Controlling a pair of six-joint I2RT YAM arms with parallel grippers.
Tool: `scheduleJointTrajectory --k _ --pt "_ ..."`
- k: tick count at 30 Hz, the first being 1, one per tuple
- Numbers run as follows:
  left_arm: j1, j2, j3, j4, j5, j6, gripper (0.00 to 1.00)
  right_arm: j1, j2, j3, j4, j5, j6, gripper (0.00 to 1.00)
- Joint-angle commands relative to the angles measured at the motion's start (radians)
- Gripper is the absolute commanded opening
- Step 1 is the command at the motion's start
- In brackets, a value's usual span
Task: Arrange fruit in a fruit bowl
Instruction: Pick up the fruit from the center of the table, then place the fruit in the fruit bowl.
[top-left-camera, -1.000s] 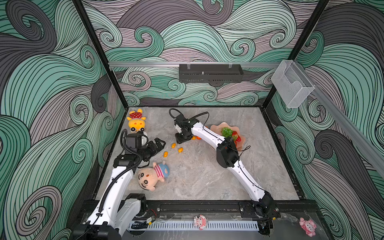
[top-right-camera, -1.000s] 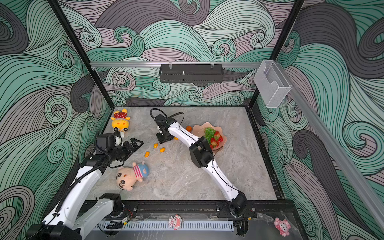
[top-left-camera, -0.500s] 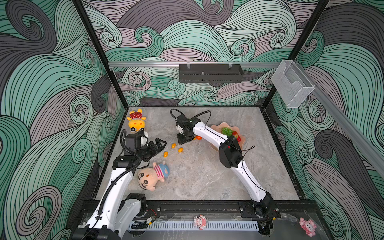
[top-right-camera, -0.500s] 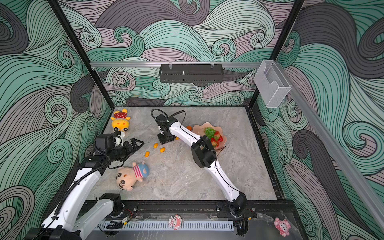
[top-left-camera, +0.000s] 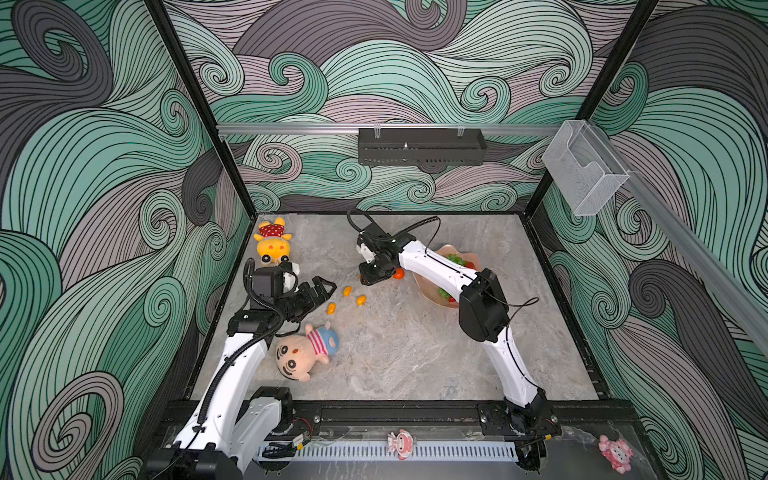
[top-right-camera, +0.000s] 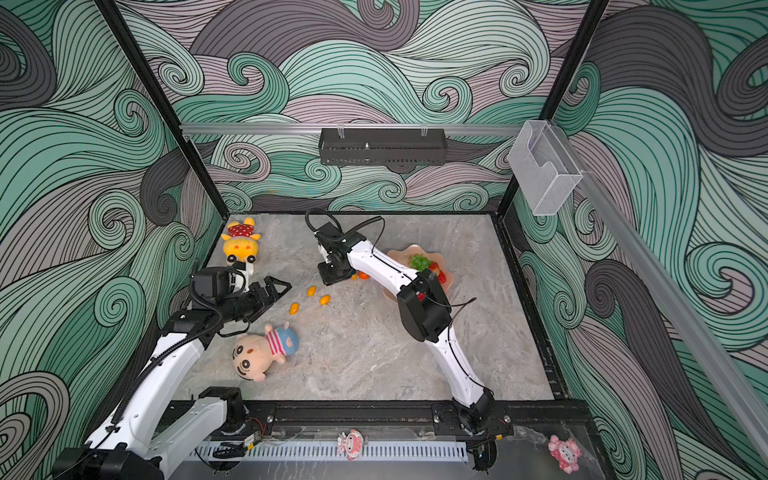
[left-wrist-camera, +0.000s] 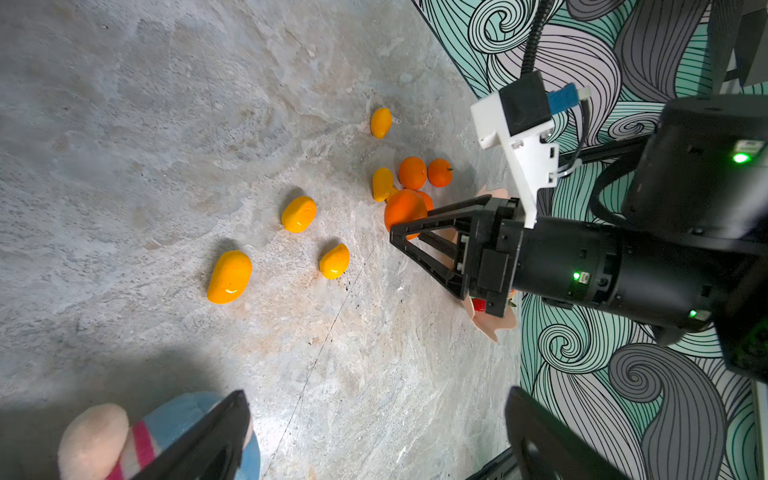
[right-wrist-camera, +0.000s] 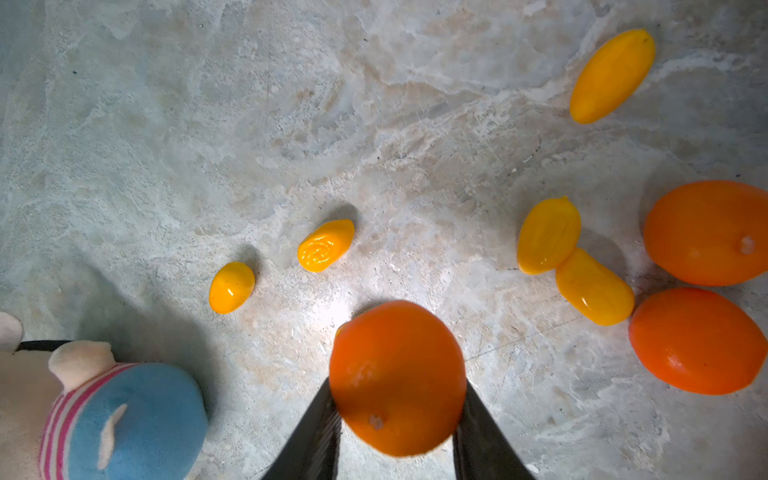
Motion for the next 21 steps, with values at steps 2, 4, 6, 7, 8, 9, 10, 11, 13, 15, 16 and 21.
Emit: scheduleJointTrajectory --k 2,4,6,7,8,9,10,11,13,15,16,21 --pt "-0.035 0.021 0.008 0.032 0.025 0.000 0.99 -0.001 -0.076 -0.062 0.016 0.025 0.007 0.39" --pt "-0.059 0.034 0.015 0.044 0.016 -0.003 0.99 -0.003 -0.118 -0.112 0.031 0.036 0.007 0.39" --pt "-0.086 0.049 0.020 0.058 0.005 -0.004 0.99 -0.008 -0.172 -0.180 0.054 0.043 0.007 0.39" --pt "-0.101 0.059 0.024 0.067 0.001 -0.007 0.99 -0.012 -0.201 -0.208 0.064 0.045 0.009 0.39" --pt "-0.117 0.069 0.025 0.076 -0.006 -0.009 0.99 -0.016 -0.225 -0.238 0.075 0.047 0.011 0.39" --pt "-0.135 0.079 0.030 0.084 -0.014 -0.011 0.99 -0.021 -0.252 -0.275 0.085 0.047 0.014 0.39" --pt "-0.157 0.090 0.034 0.090 -0.025 -0.012 0.99 -0.029 -0.280 -0.314 0.098 0.049 0.018 0.39" --pt "-0.175 0.101 0.039 0.096 -0.036 -0.012 0.99 -0.037 -0.305 -0.343 0.108 0.048 0.020 0.39" --pt "-0.216 0.125 0.050 0.107 -0.056 -0.017 0.99 -0.055 -0.355 -0.408 0.125 0.050 0.024 0.39" --pt "-0.259 0.153 0.059 0.127 -0.073 -0.027 0.99 -0.079 -0.408 -0.476 0.143 0.054 0.031 0.38" --pt "-0.275 0.165 0.061 0.135 -0.081 -0.032 0.99 -0.091 -0.429 -0.504 0.151 0.053 0.034 0.38" --pt "-0.362 0.224 0.069 0.203 -0.120 -0.057 0.99 -0.169 -0.517 -0.630 0.179 0.050 0.041 0.38"
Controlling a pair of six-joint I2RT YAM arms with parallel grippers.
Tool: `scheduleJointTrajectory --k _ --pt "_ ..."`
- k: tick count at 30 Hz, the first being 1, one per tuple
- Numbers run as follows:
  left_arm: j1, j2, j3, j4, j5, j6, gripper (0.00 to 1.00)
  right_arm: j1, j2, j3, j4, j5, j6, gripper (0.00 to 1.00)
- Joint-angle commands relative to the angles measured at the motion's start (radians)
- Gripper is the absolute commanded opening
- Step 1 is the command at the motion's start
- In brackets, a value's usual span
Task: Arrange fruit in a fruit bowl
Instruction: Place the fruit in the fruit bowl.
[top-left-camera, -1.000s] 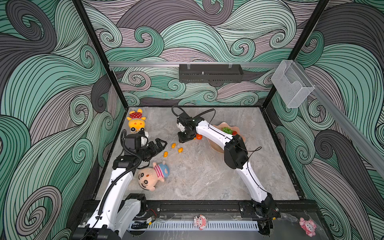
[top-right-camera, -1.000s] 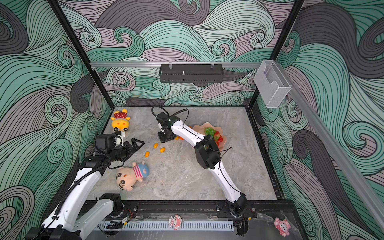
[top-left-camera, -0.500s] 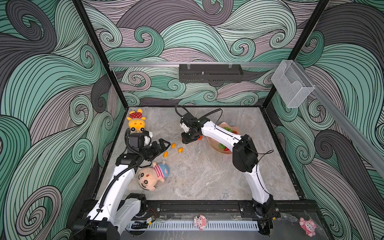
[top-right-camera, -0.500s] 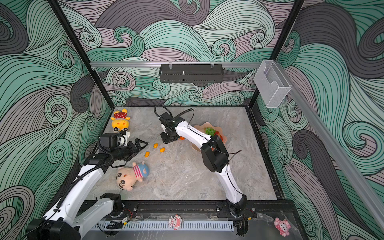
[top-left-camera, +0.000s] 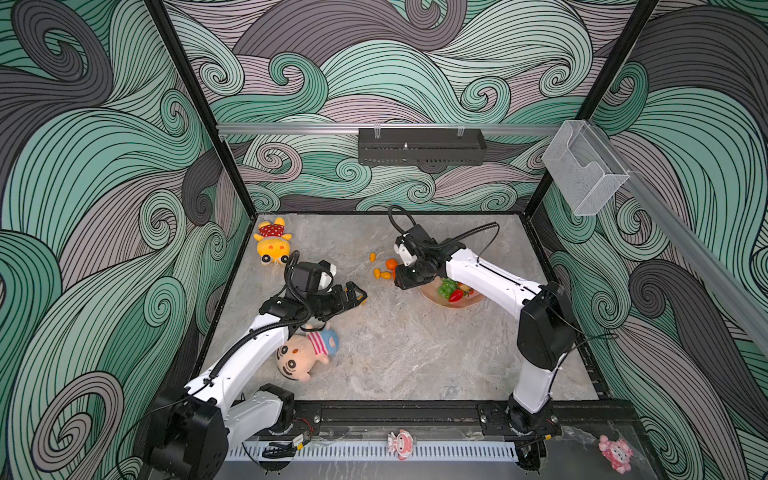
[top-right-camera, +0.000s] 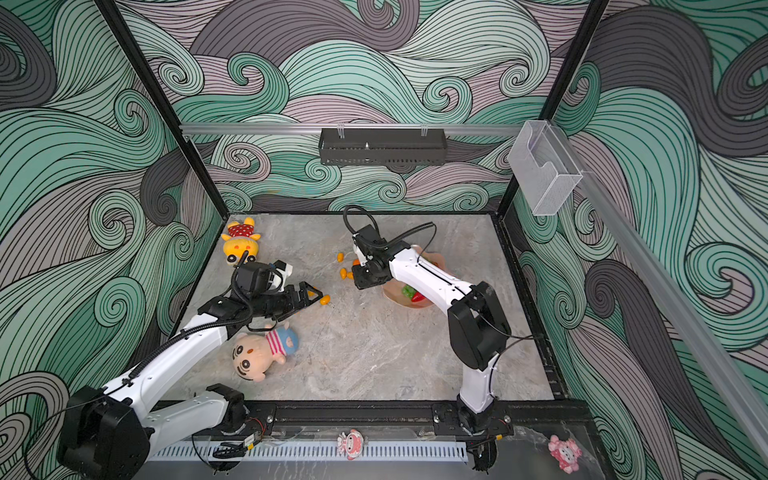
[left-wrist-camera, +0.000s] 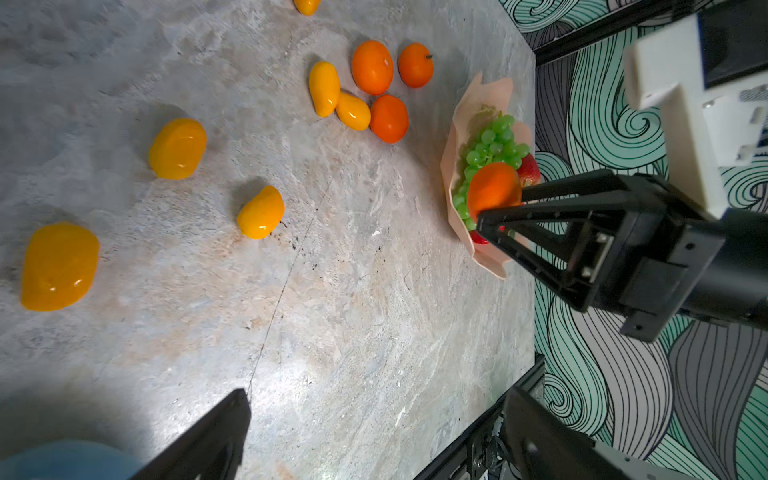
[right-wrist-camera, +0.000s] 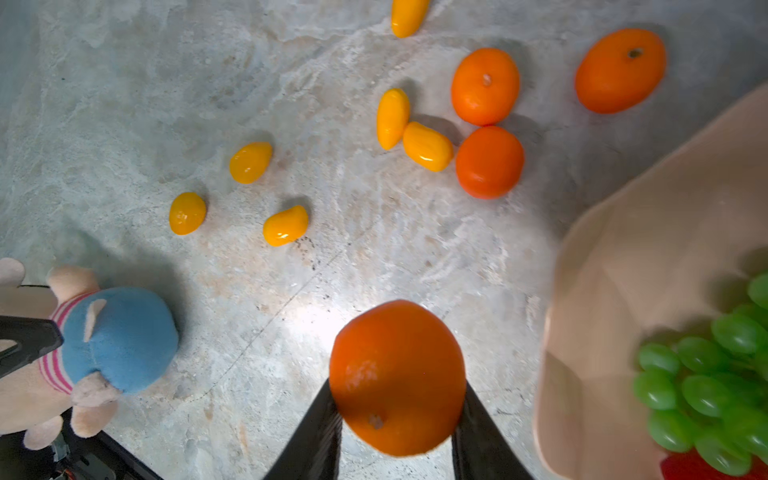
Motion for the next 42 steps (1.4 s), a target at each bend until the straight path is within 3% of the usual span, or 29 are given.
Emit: scheduleJointTrajectory --k 1,12,21,42 --pt "-0.052 0.030 0.047 0.068 -0.058 -0.025 0.99 -0.051 -0.046 -0.062 0.033 0.010 0.017 0.38" --pt "-0.254 0.106 0.037 0.210 -0.236 -0.060 0.98 -0.172 -0.072 -0.127 0.047 0.009 -0.009 0.38" --pt "-0.355 0.260 0.098 0.333 -0.288 -0.070 0.98 -0.231 0.034 -0.048 0.045 -0.001 -0.018 0.38" --pt "-0.365 0.401 0.224 0.313 -0.313 -0.065 0.99 -0.254 0.304 0.212 -0.105 0.169 -0.074 0.40"
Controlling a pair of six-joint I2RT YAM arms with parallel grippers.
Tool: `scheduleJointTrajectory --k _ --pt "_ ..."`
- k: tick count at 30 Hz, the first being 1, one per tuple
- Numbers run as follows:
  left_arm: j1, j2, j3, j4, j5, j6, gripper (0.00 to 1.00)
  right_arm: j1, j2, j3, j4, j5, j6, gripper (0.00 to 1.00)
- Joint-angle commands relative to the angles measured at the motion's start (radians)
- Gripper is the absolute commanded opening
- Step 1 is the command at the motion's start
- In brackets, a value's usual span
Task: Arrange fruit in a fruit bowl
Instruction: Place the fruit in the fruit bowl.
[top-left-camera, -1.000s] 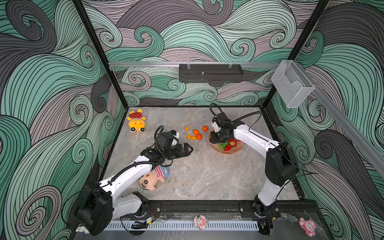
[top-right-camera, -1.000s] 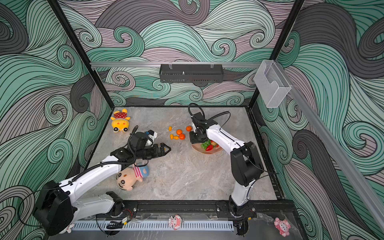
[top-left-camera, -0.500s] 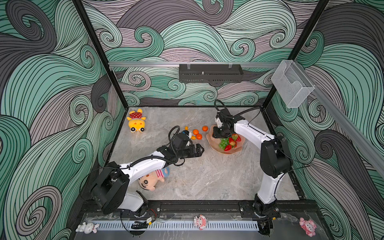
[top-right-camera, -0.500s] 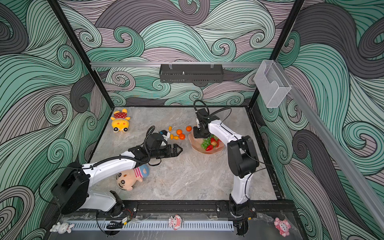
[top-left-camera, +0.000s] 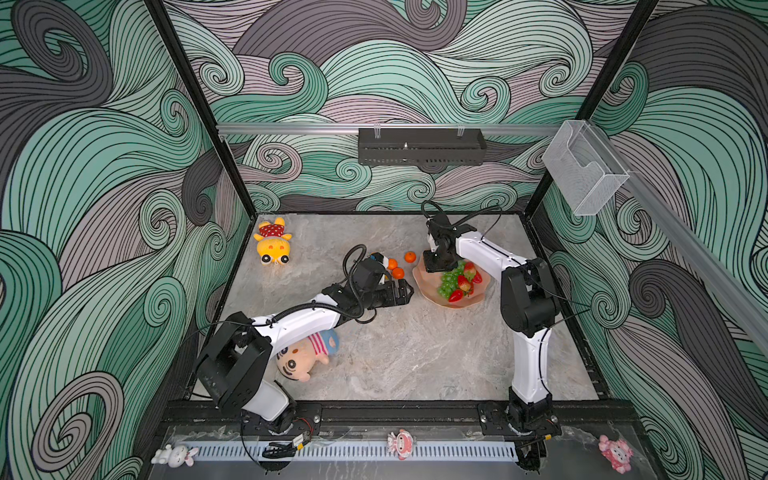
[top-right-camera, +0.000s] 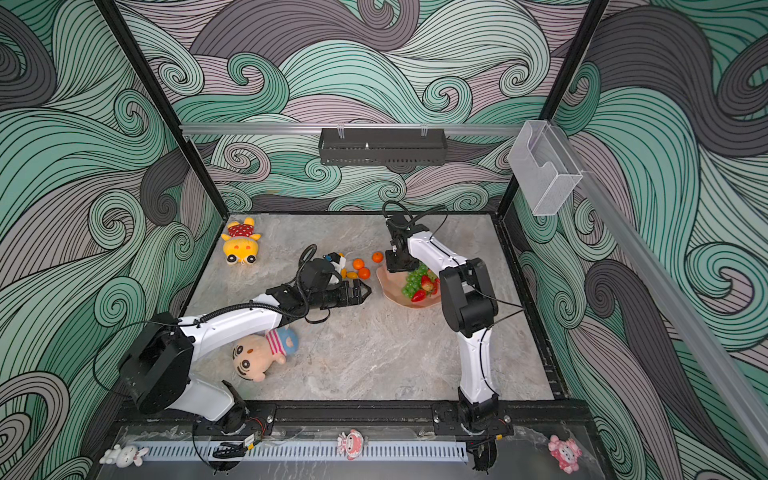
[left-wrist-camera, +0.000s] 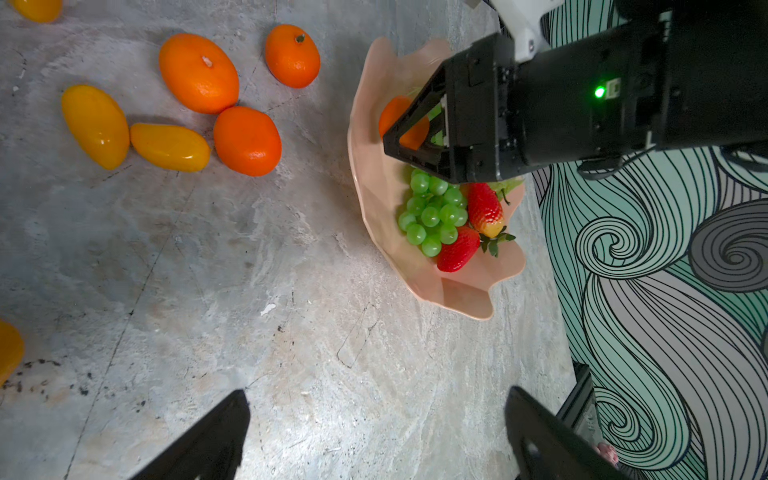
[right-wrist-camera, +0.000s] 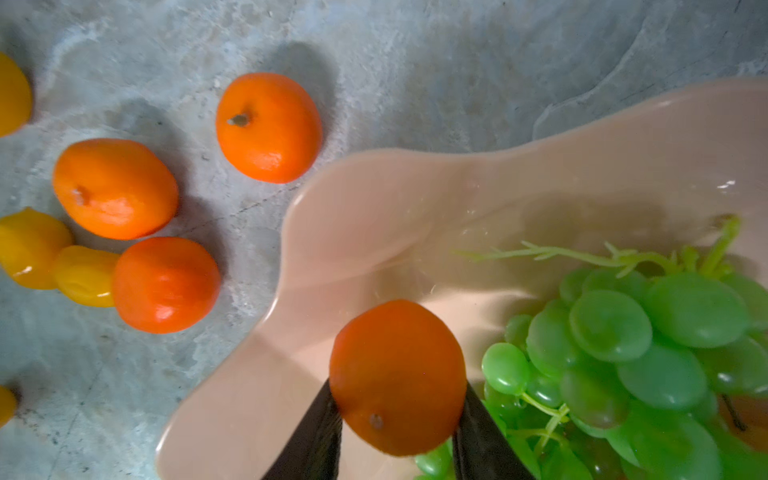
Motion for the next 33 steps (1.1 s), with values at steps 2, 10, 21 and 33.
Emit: scheduleJointTrajectory --k 2,10,21,33 --pt "-0.004 0.021 0.047 -0.018 -0.029 0.003 0.98 -0.006 0.032 0.043 -0.050 0.043 -0.015 0.43" --pt "-0.004 0.031 0.062 -0.028 -0.036 0.008 0.99 -0.006 0.023 0.047 -0.051 0.040 -0.012 0.50" --pt "-0.001 -0.037 0.059 -0.121 -0.094 0.008 0.98 -0.003 -0.089 -0.004 -0.033 0.023 -0.009 0.52" --pt "0.096 -0.208 -0.019 -0.155 -0.129 0.023 0.98 0.108 -0.140 0.020 0.033 0.011 -0.066 0.51"
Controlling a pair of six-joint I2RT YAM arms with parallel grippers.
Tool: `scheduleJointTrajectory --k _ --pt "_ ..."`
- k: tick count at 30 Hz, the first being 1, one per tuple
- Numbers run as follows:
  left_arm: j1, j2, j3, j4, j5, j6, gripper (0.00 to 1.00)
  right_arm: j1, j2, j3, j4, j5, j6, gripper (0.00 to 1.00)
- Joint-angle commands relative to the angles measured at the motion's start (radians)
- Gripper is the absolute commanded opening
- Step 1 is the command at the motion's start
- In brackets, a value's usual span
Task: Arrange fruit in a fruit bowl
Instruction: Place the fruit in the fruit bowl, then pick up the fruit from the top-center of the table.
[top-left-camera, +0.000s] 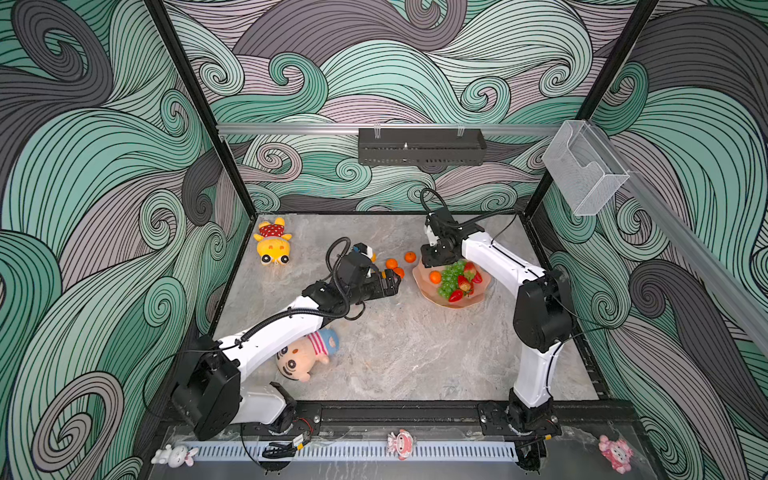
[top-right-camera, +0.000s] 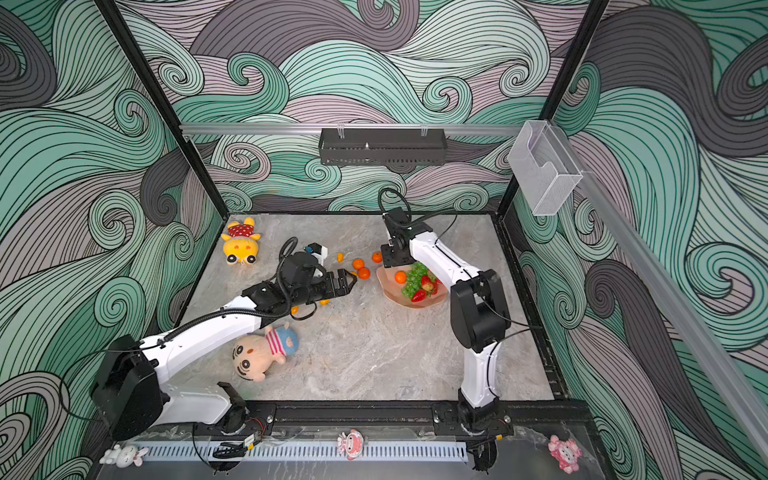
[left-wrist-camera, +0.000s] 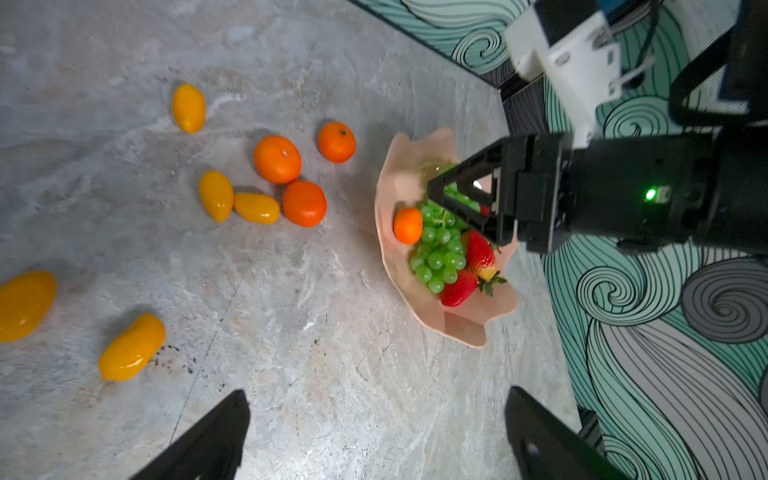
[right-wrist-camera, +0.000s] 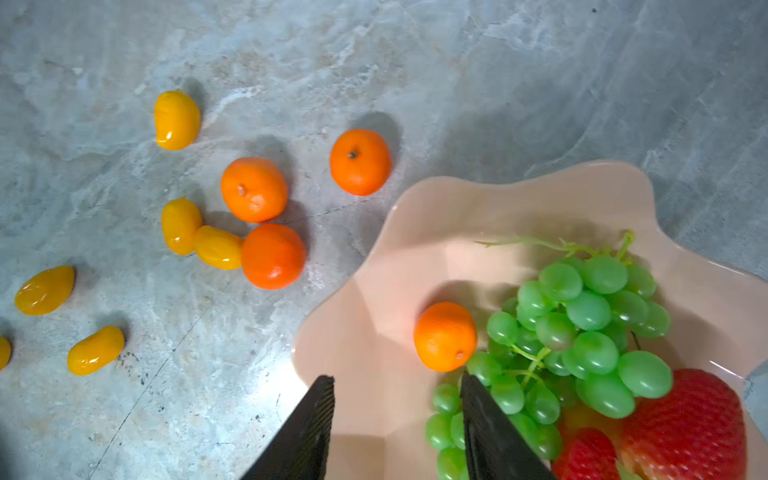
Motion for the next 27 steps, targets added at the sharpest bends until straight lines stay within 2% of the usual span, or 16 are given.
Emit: scheduleJointTrajectory --k 1,8,17,22,27 --pt "0.039 -0.032 -0.037 -0.006 -0.014 0.012 0.98 0.046 0.041 0.080 -0.016 0.000 -0.035 0.51" --pt "0.163 -0.072 -0.074 -0.006 0.090 0.007 0.98 0.107 0.205 0.301 -0.103 -0.003 -0.053 0.50" --pt "0.311 -0.099 -0.064 -0.063 0.195 0.041 0.99 0.119 0.418 0.578 -0.231 0.012 -0.051 0.51" --pt "0.388 -0.085 -0.047 -0.083 0.278 0.048 0.99 0.118 0.486 0.655 -0.271 0.026 -0.038 0.52" --pt "0.447 -0.074 -0.031 -0.099 0.347 0.048 0.99 0.119 0.550 0.743 -0.309 -0.022 -0.033 0.56"
